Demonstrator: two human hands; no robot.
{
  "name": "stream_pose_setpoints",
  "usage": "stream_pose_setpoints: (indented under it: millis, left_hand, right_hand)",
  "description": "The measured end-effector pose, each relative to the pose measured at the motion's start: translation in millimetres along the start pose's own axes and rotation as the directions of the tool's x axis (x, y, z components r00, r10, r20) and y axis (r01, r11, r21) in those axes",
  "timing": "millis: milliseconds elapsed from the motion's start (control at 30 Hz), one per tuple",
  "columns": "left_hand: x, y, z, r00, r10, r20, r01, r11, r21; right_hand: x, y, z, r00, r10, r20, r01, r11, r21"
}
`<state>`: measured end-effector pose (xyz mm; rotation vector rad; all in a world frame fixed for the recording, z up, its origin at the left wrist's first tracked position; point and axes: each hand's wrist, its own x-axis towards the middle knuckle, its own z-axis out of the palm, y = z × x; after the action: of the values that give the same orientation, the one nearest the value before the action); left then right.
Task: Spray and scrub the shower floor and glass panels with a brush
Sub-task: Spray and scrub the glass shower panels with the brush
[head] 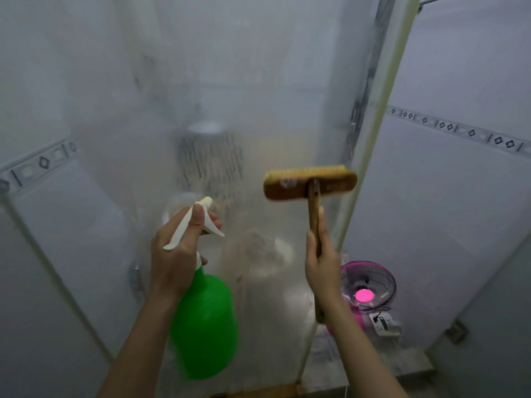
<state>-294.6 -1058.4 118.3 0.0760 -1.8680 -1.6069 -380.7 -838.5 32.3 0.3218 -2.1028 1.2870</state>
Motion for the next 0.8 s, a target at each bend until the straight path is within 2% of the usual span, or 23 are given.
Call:
stream_pose_setpoints:
  millis: [133,200,267,333,400,467,533,633,800]
  left_hand:
    - [-1,2,10,1.000,0.009,0.004,-0.009,1.000,-0.006]
    - [-4,3,12,1.000,0.002,0.009,-0.002,1.000,-0.005]
    - [-8,2,9,1.000,0.004,0.000,-0.004,1.000,-0.016]
    - [-12,-4,2,1.000,-0.005,-0.016,0.005,1.000,-0.015]
    - [-14,-13,-6,0.999,-0.026,-0.028,0.026,1.000,-0.008]
    - [-13,-21,-14,0.997,-0.057,-0.045,0.058,0.998,0.014]
    - [-11,-24,-19,0.995,-0.078,-0.059,0.081,0.995,0.050]
    - [-8,-26,-25,0.993,-0.093,-0.076,0.098,0.993,0.069]
    - [-8,-24,-30,0.991,-0.038,-0.125,0.046,0.997,0.064]
  right_hand:
    - [102,-76,-21,0.972,-0.160,-0.169,0.180,0.978,0.108]
    - [110,-77,-23,0.965,-0.177,-0.193,0.197,0.976,0.092]
    - [67,-36,-15,0.982,-0.154,-0.107,0.160,0.986,0.046]
    - [3,12,-3,0.998,-0.056,0.043,0.056,0.998,-0.014]
    - [-35,30,4,0.989,-0.010,0.151,0.014,1.000,-0.022]
    - [-30,20,12,0.988,-0.024,0.155,0.025,1.000,-0.006]
    - [-3,0,16,0.989,-0.088,0.115,0.091,0.996,-0.021]
    - [23,-23,22,0.976,-0.172,0.132,0.180,0.982,-0.054]
    - [-4,-14,28,0.975,-0.137,0.176,0.153,0.985,-0.078]
